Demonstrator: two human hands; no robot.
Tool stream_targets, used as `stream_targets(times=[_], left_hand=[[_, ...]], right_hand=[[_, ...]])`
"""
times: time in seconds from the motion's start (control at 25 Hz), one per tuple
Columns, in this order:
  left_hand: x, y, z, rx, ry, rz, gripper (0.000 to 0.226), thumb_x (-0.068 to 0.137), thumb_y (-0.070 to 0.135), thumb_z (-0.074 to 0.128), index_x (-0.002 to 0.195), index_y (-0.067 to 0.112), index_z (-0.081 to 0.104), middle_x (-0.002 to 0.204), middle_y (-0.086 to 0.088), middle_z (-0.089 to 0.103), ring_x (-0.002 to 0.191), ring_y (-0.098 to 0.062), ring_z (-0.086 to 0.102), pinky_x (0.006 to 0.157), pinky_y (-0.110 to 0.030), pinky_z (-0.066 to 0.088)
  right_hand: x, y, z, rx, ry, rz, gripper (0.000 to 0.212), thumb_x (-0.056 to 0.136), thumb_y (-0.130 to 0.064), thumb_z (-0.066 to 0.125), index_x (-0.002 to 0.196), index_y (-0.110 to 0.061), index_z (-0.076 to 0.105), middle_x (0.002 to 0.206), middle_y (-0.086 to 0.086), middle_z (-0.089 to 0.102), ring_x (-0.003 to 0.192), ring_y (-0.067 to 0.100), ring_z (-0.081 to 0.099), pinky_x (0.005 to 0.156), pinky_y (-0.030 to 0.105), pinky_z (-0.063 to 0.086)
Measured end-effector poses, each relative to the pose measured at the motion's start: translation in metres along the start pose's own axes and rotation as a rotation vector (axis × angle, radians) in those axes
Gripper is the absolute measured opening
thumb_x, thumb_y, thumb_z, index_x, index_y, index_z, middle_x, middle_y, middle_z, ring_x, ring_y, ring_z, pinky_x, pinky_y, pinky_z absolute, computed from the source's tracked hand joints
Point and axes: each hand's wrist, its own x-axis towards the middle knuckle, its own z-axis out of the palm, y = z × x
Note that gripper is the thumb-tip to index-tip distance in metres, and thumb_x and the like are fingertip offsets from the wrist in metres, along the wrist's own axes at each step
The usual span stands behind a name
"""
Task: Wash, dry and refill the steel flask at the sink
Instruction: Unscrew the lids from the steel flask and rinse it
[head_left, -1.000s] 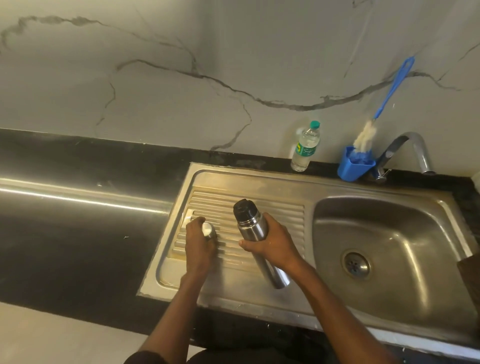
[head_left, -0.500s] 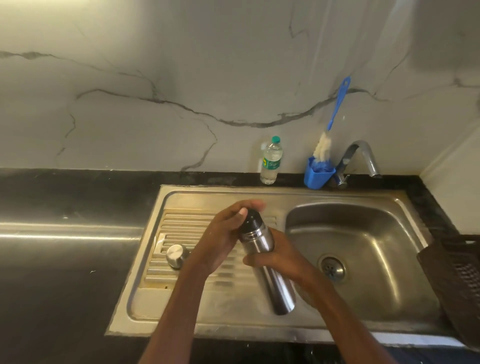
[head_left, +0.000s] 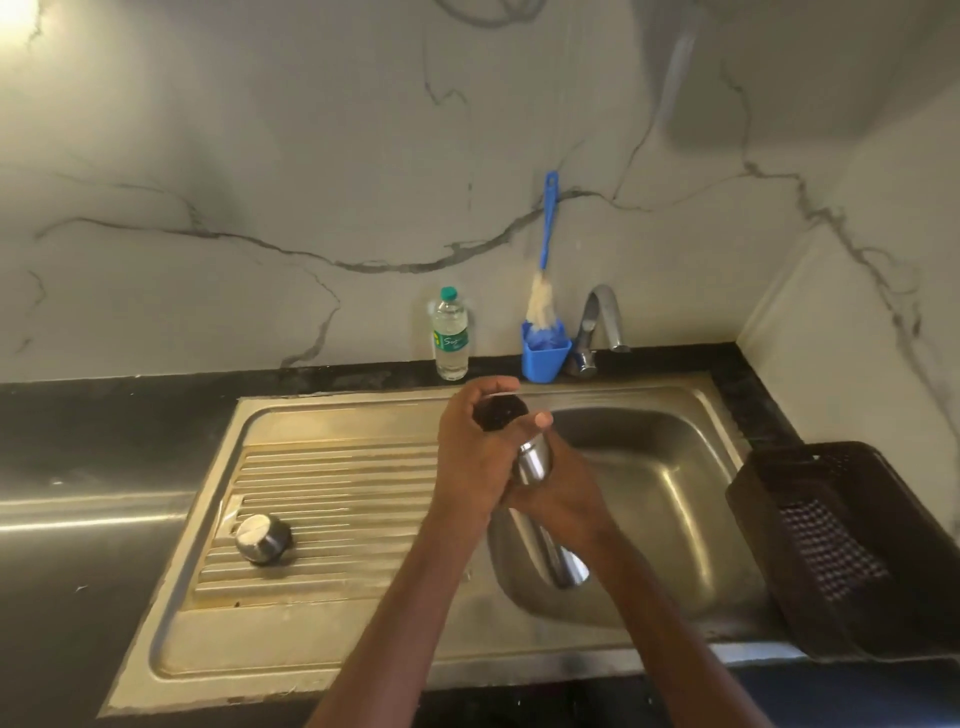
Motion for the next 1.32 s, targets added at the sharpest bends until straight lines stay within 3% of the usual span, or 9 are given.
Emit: stream_targets(times=[0.12,0.32,0.4,0.52,0.68,0.92,1.0,1.2,1.32], left_hand=[[0.001,-0.001,0.021,0.123,0.078,-0.037,0.065,0.055,0.059,0.091,0.112,0.041,0.066,0.122,-0.002,0.061,0.11,-0.014,0.065,0.093,-0.038,0.059],[0.003,0.003,0.012,-0.214,-0.392,-0.089,0.071,0.078,0.012,0.073,0.147,0.022,0.056,0.141,-0.005,0.063,0.121,-0.007,0.064,0.098,-0.024,0.053],[0.0,0.003,0.016,-0.073,-0.29,-0.002,0.068,0.079,0.007,0.082,0.141,0.024,0.061,0.123,-0.006,0.071,0.112,-0.012,0.069,0.095,-0.029,0.057],[-0.004,0.003,0.027,0.139,-0.051,-0.007,0.058,0.072,0.034,0.094,0.125,0.038,0.071,0.118,-0.004,0.065,0.107,-0.011,0.068,0.093,-0.032,0.061],[-0.003,-0.002,0.004,-0.159,-0.394,-0.065,0.063,0.085,0.01,0.074,0.145,0.023,0.058,0.135,-0.014,0.064,0.121,-0.016,0.063,0.102,-0.031,0.053],[0.002,-0.01,-0.041,-0.167,0.218,0.007,0.037,0.085,0.012,0.086,0.12,0.012,0.074,0.103,-0.006,0.076,0.091,-0.011,0.073,0.079,-0.024,0.059],[0.007,-0.036,-0.075,0.085,0.316,0.008,0.042,0.08,0.02,0.091,0.118,0.018,0.074,0.108,-0.003,0.069,0.095,-0.012,0.068,0.085,-0.026,0.055],[-0.003,-0.127,-0.139,0.609,0.338,-0.153,0.049,0.082,0.006,0.086,0.128,0.01,0.068,0.123,-0.007,0.051,0.102,-0.026,0.06,0.086,-0.027,0.042],[-0.011,-0.164,-0.161,0.776,0.246,-0.16,0.046,0.086,-0.001,0.079,0.129,0.005,0.064,0.13,-0.015,0.051,0.104,-0.033,0.061,0.084,-0.03,0.042]], right_hand=[[-0.002,0.005,-0.013,-0.102,0.058,-0.021,0.07,0.063,-0.041,0.089,0.126,-0.041,0.058,0.105,-0.021,0.074,0.091,-0.005,0.069,0.074,0.021,0.055],[0.003,0.025,-0.034,0.019,0.051,0.048,0.056,0.061,-0.037,0.09,0.111,-0.036,0.064,0.1,-0.013,0.075,0.087,0.003,0.072,0.077,0.035,0.061],[0.002,0.026,-0.037,0.015,0.038,0.031,0.057,0.061,-0.038,0.09,0.112,-0.036,0.064,0.101,-0.014,0.075,0.088,0.004,0.072,0.08,0.036,0.061],[0.0,0.022,-0.036,-0.07,0.001,-0.013,0.064,0.065,-0.038,0.089,0.121,-0.04,0.06,0.105,-0.018,0.073,0.091,-0.002,0.069,0.077,0.026,0.057],[0.001,0.024,-0.032,-0.02,0.028,0.019,0.057,0.061,-0.036,0.09,0.111,-0.036,0.063,0.098,-0.016,0.074,0.084,0.0,0.07,0.076,0.03,0.058],[-0.005,0.024,-0.007,-0.066,-0.034,0.0,0.056,0.062,-0.035,0.092,0.107,-0.037,0.06,0.095,-0.016,0.071,0.08,0.001,0.066,0.067,0.023,0.049],[-0.004,0.024,0.005,-0.043,-0.037,0.021,0.054,0.062,-0.033,0.092,0.107,-0.037,0.061,0.094,-0.015,0.071,0.079,0.0,0.066,0.067,0.023,0.048],[-0.004,0.011,0.043,0.049,-0.058,0.041,0.049,0.064,-0.026,0.094,0.101,-0.032,0.062,0.088,-0.014,0.072,0.072,-0.005,0.064,0.06,0.008,0.044],[-0.003,0.003,0.07,0.22,0.007,0.06,0.052,0.067,-0.013,0.095,0.107,-0.022,0.063,0.091,-0.008,0.072,0.074,0.0,0.065,0.066,0.015,0.051]])
